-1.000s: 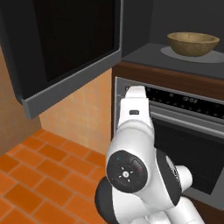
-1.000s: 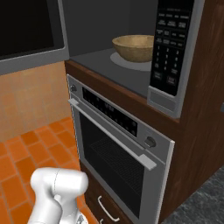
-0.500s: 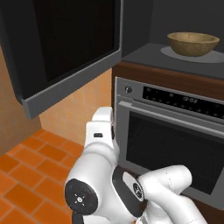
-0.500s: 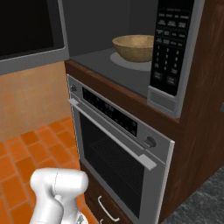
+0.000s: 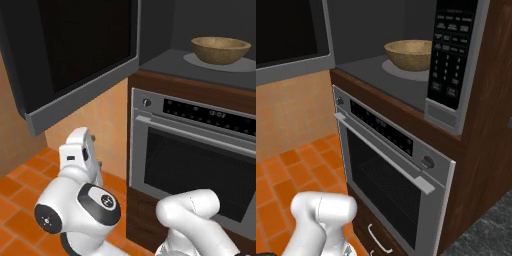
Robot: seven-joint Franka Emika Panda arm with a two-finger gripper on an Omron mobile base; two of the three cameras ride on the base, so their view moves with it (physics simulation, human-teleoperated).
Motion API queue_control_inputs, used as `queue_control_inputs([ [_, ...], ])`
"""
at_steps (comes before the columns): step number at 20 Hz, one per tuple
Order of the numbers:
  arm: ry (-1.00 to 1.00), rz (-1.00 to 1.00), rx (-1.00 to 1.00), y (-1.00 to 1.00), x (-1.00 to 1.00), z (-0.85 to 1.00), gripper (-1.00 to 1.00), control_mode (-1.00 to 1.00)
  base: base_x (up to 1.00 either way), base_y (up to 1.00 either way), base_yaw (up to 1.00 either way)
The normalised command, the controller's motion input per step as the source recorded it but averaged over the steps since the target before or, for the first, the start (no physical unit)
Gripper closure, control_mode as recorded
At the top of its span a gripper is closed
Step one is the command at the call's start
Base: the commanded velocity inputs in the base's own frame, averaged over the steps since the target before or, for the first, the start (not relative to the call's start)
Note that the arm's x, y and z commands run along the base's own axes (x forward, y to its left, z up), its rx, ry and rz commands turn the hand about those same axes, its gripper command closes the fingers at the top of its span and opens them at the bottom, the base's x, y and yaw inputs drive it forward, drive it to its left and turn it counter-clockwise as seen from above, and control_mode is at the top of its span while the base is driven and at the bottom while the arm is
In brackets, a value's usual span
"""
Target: Pick the tomato from the sink and place it in the bowl. Then pick the bowl and place it in the microwave. Then close the microwave door and press the start button.
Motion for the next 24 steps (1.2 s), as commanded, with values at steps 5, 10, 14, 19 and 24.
queue_control_inputs([
  [5,-0.06,-0.21,-0.06,0.64,0.62,-0.04,-1.0,-1.0,0.0,0.0,0.0],
  [10,-0.31,-0.32,-0.01,0.27,0.2,0.16,-1.0,-1.0,0.0,0.0,0.0],
  [14,-0.37,-0.17,0.0,-0.06,0.06,0.31,-1.0,-1.0,0.0,0.0,0.0],
  [19,-0.21,-0.05,0.0,-0.11,0.02,0.48,-1.0,-1.0,0.0,0.0,0.0],
  [24,0.09,0.0,0.0,0.08,0.27,0.27,-1.0,-1.0,0.0,0.0,0.0],
])
